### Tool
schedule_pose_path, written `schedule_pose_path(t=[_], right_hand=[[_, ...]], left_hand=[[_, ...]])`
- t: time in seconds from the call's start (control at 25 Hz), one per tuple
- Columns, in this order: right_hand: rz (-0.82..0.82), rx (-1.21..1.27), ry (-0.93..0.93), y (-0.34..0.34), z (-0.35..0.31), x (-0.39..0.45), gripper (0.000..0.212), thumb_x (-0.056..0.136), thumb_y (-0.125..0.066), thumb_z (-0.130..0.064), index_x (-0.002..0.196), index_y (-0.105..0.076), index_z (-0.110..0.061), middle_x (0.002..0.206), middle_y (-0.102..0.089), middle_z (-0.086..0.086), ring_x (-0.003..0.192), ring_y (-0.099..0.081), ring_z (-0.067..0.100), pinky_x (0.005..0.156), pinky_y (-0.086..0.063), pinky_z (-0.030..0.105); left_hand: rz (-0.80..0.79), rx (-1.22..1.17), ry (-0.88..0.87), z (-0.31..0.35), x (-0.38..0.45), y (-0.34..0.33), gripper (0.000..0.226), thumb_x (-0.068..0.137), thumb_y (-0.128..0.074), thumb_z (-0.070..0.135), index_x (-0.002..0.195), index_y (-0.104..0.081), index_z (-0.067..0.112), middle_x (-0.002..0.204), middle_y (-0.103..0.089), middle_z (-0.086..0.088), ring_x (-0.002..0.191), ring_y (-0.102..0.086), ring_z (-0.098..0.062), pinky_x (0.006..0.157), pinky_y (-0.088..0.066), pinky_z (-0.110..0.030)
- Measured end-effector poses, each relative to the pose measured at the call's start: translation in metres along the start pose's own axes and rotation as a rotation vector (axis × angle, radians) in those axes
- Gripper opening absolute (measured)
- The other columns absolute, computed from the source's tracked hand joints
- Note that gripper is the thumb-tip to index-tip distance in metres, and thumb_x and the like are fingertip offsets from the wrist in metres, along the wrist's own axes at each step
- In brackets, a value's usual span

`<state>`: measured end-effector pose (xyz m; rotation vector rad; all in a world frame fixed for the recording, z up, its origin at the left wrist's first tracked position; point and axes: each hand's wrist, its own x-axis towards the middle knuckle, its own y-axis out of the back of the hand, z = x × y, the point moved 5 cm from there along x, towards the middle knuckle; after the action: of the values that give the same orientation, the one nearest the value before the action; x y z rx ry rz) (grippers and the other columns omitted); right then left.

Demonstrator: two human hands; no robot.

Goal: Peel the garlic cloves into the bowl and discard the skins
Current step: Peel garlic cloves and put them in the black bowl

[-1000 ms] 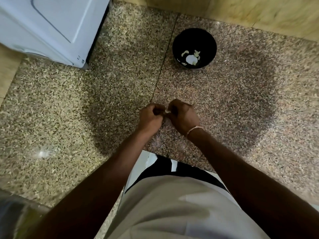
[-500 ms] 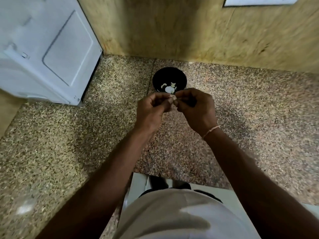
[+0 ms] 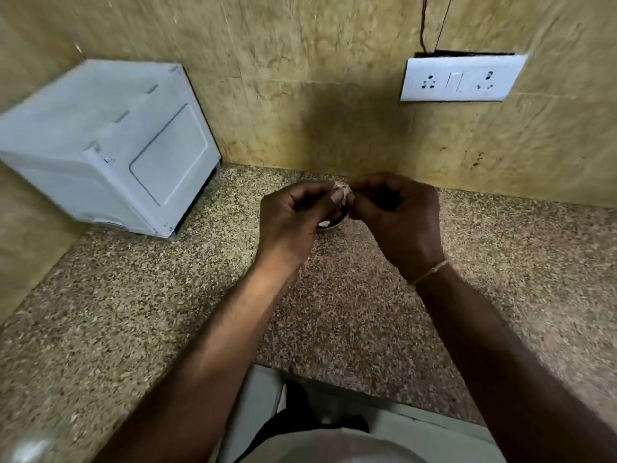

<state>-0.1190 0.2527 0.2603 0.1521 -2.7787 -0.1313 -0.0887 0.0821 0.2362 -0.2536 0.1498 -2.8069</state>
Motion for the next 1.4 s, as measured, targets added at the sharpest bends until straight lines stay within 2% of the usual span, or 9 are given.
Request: schedule_pose_path(t=[0.12, 0.24, 0.36, 0.56, 0.8, 0.96, 1.12, 1.28, 1.4], right_hand=[[0.028, 0.025, 0.024, 0.002, -0.018, -0.003, 0.014, 0.084, -0.085, -0.015, 0.098, -0.08, -0.013, 0.085, -0.08, -0.002, 0.081, -0.078, 0.013, 0.074, -0.065, 0.041], [0.02, 0.047, 0.055, 0.0, -0.034, -0.002, 0.014, 0.085, -0.084, -0.013, 0.099, -0.081, -0.013, 0.086, -0.08, -0.002, 0.081, -0.078, 0.015, 0.073, -0.065, 0.037], [0.031, 0.048, 0.107, -0.004, -0.051, 0.0, 0.012, 0.086, -0.083, -0.013, 0.097, -0.081, -0.014, 0.084, -0.079, -0.001, 0.077, -0.077, 0.017, 0.07, -0.063, 0.036], [0.108, -0.003, 0.131, -0.015, -0.067, 0.007, 0.011, 0.084, -0.083, -0.014, 0.095, -0.08, -0.013, 0.084, -0.079, 0.0, 0.079, -0.077, 0.019, 0.074, -0.064, 0.047], [0.109, 0.111, 0.13, -0.011, -0.084, 0.009, 0.012, 0.087, -0.078, 0.0, 0.098, -0.078, -0.005, 0.08, -0.078, 0.009, 0.074, -0.077, 0.028, 0.071, -0.064, 0.038], [0.181, -0.003, 0.16, -0.006, -0.093, 0.004, 0.013, 0.085, -0.081, -0.001, 0.097, -0.077, 0.0, 0.081, -0.078, 0.009, 0.074, -0.076, 0.027, 0.071, -0.064, 0.039], [0.213, 0.029, 0.157, -0.001, -0.097, 0.0, 0.016, 0.084, -0.08, 0.005, 0.099, -0.075, 0.002, 0.086, -0.076, 0.017, 0.076, -0.073, 0.028, 0.075, -0.063, 0.045], [0.223, 0.151, 0.069, 0.004, -0.091, -0.004, 0.023, 0.085, -0.076, 0.009, 0.107, -0.072, 0.003, 0.088, -0.078, 0.018, 0.077, -0.074, 0.026, 0.075, -0.064, 0.039], [0.216, 0.171, 0.055, 0.005, -0.088, -0.007, 0.026, 0.085, -0.075, 0.01, 0.11, -0.071, 0.002, 0.089, -0.079, 0.013, 0.081, -0.076, 0.023, 0.074, -0.063, 0.037]], left_hand=[[-0.01, 0.064, -0.083, 0.02, -0.005, -0.001, 0.014, 0.086, -0.086, 0.019, 0.1, -0.083, 0.018, 0.094, -0.081, -0.009, 0.09, -0.078, -0.031, 0.087, -0.063, -0.049], [-0.038, 0.088, -0.145, 0.037, -0.006, 0.004, 0.018, 0.089, -0.084, 0.022, 0.104, -0.082, 0.013, 0.095, -0.081, -0.009, 0.091, -0.078, -0.03, 0.088, -0.063, -0.054], [-0.07, 0.095, -0.208, 0.055, -0.002, 0.009, 0.017, 0.089, -0.083, 0.022, 0.104, -0.082, 0.013, 0.095, -0.081, -0.007, 0.093, -0.079, -0.028, 0.088, -0.064, -0.052], [-0.092, 0.071, -0.239, 0.077, 0.008, 0.017, 0.015, 0.086, -0.086, 0.018, 0.099, -0.082, 0.012, 0.091, -0.081, -0.006, 0.086, -0.079, -0.027, 0.083, -0.065, -0.044], [-0.191, 0.036, -0.266, 0.09, 0.021, 0.011, 0.016, 0.089, -0.083, 0.014, 0.103, -0.081, 0.006, 0.092, -0.081, -0.008, 0.087, -0.078, -0.028, 0.08, -0.062, -0.036], [-0.238, -0.013, -0.277, 0.092, 0.022, 0.002, 0.016, 0.09, -0.082, 0.011, 0.103, -0.08, 0.002, 0.092, -0.08, -0.01, 0.085, -0.078, -0.029, 0.078, -0.062, -0.036], [-0.311, -0.131, -0.207, 0.093, 0.022, -0.007, 0.016, 0.09, -0.081, 0.009, 0.102, -0.078, -0.001, 0.097, -0.08, -0.014, 0.09, -0.077, -0.027, 0.077, -0.061, -0.032], [-0.406, -0.289, 0.049, 0.085, 0.021, -0.014, 0.009, 0.095, -0.071, 0.003, 0.102, -0.078, 0.004, 0.096, -0.079, -0.011, 0.087, -0.074, -0.02, 0.078, -0.06, -0.029], [-0.428, -0.231, 0.113, 0.081, 0.02, -0.016, 0.011, 0.095, -0.07, 0.0, 0.103, -0.077, 0.003, 0.092, -0.077, -0.011, 0.08, -0.071, -0.019, 0.076, -0.06, -0.028]])
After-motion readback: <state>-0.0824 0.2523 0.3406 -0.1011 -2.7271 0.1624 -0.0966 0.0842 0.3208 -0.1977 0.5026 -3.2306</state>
